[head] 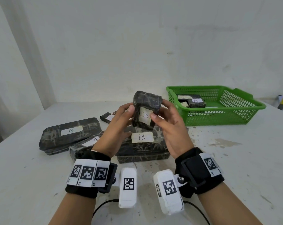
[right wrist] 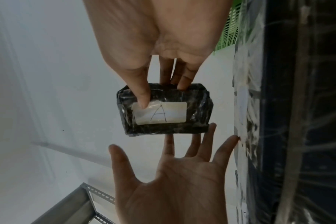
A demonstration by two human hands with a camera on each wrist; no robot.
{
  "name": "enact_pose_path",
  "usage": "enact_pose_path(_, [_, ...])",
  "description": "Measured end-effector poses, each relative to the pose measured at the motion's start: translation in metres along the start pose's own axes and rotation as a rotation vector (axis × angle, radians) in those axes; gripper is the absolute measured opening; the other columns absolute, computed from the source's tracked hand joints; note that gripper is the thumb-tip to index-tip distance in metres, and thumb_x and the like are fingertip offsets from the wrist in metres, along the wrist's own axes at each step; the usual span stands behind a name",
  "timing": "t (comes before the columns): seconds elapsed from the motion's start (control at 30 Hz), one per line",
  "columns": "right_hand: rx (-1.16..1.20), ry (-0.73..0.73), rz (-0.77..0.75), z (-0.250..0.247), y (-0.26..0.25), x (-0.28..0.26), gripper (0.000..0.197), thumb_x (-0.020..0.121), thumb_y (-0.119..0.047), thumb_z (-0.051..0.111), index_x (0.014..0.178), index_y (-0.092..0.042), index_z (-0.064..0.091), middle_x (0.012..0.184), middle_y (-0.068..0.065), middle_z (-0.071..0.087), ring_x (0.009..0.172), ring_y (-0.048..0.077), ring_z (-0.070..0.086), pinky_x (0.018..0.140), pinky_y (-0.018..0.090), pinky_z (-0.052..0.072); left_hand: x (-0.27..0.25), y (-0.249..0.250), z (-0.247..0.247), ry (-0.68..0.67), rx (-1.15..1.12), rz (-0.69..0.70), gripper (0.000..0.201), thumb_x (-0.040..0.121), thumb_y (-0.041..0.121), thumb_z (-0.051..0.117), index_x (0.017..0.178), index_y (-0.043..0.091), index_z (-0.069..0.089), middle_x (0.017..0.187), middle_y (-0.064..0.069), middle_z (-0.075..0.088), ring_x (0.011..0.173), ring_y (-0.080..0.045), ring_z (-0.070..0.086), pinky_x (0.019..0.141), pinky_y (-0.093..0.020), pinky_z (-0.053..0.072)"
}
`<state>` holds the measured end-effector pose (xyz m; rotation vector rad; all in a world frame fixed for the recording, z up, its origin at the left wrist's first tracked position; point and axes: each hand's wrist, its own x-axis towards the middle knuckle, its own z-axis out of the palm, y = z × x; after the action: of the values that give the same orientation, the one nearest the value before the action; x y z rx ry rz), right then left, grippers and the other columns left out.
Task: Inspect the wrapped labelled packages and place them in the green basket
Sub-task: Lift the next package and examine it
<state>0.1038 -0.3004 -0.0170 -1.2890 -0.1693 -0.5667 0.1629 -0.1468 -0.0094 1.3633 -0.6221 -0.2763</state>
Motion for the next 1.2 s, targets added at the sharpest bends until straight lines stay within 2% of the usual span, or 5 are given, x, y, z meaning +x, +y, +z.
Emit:
enact_pose_path(0.2, [-0.003,-0.071,-0.063,0.0015,0.0003,0.0001,0.045,0.079,-0.002,0.067,0.122,-0.014,0.058,0.126,0.016,0.063,0.122,0.028,0.058,0.104,0.047,0.049,-0.0012,0.0026,0.002,0.045,-0.044,0.056,0.069,0.079,0.057,0.059,0.133,0.014,0.05,0.114,-0.007,0.07,0.102,-0.017,0.068,0.093,-0.044,0.05])
enact_pose_path(0.37, [0.01,-0.129,-0.038,0.0017,-0.0028,-0.0004,0.048,0.081,-0.007,0.062,0.127,-0.021,0.059,0.13,0.005,0.064,0.128,0.022,0.055,0.106,0.04,0.046,0.0,0.0026,0.0004,0.113,-0.104,0.096,0.062,0.076,0.038,0.068,0.128,0.009,0.051,0.099,-0.003,0.075,0.098,-0.018,0.07,0.092,-0.033,0.056])
enact_pose_path(0.6, [0.098,-0.111,0.165,0.0025,-0.0018,-0.0012,0.089,0.06,-0.077,0.072,0.134,-0.031,0.057,0.128,0.002,0.065,0.117,0.02,0.059,0.093,0.036,0.051,-0.0009,-0.0015,0.0039,0.089,-0.049,0.149,0.05,0.066,0.042,0.072,0.112,0.029,0.06,0.115,-0.015,0.068,0.106,-0.022,0.069,0.092,-0.032,0.056])
enact_pose_path(0.87, [0.065,-0.022,0.068,0.0029,-0.0047,-0.0006,0.067,0.084,-0.052,0.062,0.124,0.002,0.059,0.126,0.029,0.06,0.119,0.046,0.057,0.091,0.061,0.052,-0.0017,0.0005,0.0048,-0.034,-0.137,0.106,0.067,0.067,0.044,0.079,0.122,0.016,0.052,0.115,-0.011,0.068,0.104,-0.021,0.068,0.085,-0.034,0.057])
enact_pose_path(1.2, [0.005,0.013,0.109,0.0079,-0.0038,-0.0038,0.081,0.077,-0.072,0.059,0.122,-0.005,0.062,0.118,0.02,0.068,0.11,0.034,0.066,0.095,0.048,0.054,-0.0029,-0.0015,0.0078,0.013,-0.088,0.079,0.049,0.065,0.046,0.074,0.107,0.025,0.059,0.12,-0.017,0.064,0.099,-0.021,0.071,0.08,-0.032,0.058])
